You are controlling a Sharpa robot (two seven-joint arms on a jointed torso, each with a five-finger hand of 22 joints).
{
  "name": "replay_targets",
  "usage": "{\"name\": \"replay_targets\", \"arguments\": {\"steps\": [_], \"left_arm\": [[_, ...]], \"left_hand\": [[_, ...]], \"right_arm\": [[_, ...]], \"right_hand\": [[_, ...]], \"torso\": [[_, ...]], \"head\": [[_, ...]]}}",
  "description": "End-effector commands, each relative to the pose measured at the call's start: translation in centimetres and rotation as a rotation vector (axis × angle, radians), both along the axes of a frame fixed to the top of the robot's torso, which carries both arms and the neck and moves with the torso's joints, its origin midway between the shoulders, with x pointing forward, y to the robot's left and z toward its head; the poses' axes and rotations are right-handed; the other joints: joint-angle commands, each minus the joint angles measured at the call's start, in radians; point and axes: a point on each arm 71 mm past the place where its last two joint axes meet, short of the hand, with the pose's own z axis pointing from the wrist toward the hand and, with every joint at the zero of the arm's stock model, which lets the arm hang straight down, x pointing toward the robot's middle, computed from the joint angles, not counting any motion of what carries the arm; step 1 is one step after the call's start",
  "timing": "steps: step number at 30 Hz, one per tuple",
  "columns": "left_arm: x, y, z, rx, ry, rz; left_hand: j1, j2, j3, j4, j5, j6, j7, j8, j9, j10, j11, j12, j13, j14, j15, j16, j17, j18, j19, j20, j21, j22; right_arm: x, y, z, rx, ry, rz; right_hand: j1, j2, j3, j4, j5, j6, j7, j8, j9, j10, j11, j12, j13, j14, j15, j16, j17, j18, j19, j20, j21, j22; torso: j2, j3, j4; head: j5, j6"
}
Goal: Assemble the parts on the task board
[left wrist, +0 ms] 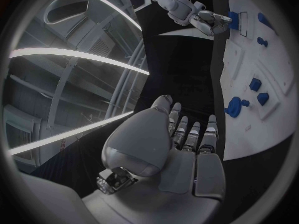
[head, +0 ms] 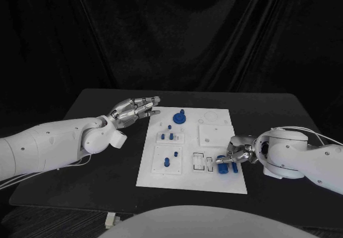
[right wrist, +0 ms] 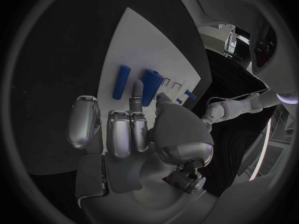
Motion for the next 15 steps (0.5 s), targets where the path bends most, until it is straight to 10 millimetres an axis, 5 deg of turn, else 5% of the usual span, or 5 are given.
{"name": "replay_targets", "arguments": {"steps": [1,11,15], "left_arm": [[-0.07,-0.21,-0.01,-0.019,0.001,-0.009],[-0.15,-0.29,-0.13,-0.02,0.005,-0.013],[-0.18,-0.29,-0.15,-0.02,0.007,-0.014]], "left_hand": [[0.008,0.004,0.005,0.002,0.007,0.0,0.004,0.004,-0.001,0.001,0.008,0.003,0.001,0.001,0.009,0.004,0.001,0.012,0.0,0.004,0.002,-0.002],[0.007,0.004,0.008,0.001,0.007,-0.001,0.004,0.003,-0.002,0.001,0.008,0.003,0.001,0.005,0.015,0.007,0.002,0.012,0.002,0.005,0.002,-0.001],[0.007,0.003,0.011,0.001,0.007,-0.001,0.004,0.004,-0.002,0.001,0.006,0.003,0.001,0.01,0.021,0.01,0.003,0.012,0.004,0.006,0.003,-0.001]], "right_arm": [[-0.09,-0.22,-0.48,-0.083,0.013,0.003],[-0.08,0.5,-1.16,-0.11,0.019,0.013],[-0.06,0.66,-1.25,-0.113,0.022,0.018]], "right_hand": [[0.011,-0.003,-0.001,-0.006,-0.004,0.001,-0.006,0.012,0.011,0.106,-0.003,0.002,0.263,0.09,0.004,-0.006,0.202,0.018,-0.006,-0.001,-0.009,0.166],[0.015,-0.013,-0.008,-0.007,-0.004,-0.041,0.0,0.01,0.038,0.106,0.001,0.002,0.263,0.087,0.006,-0.014,0.189,0.021,-0.011,-0.001,-0.03,0.16],[0.087,-0.024,0.012,-0.06,0.081,-0.095,0.012,-0.002,0.063,0.106,0.011,0.002,0.263,0.086,0.013,-0.02,0.181,0.022,-0.01,0.005,-0.04,0.158]], "torso": [[0.0,-0.0003,-0.0002],[0.0,0.0,-0.0001],[0.0,-0.0002,-0.0003]], "head": [[-0.002,0.0],[-0.001,0.0],[0.003,0.0]]}}
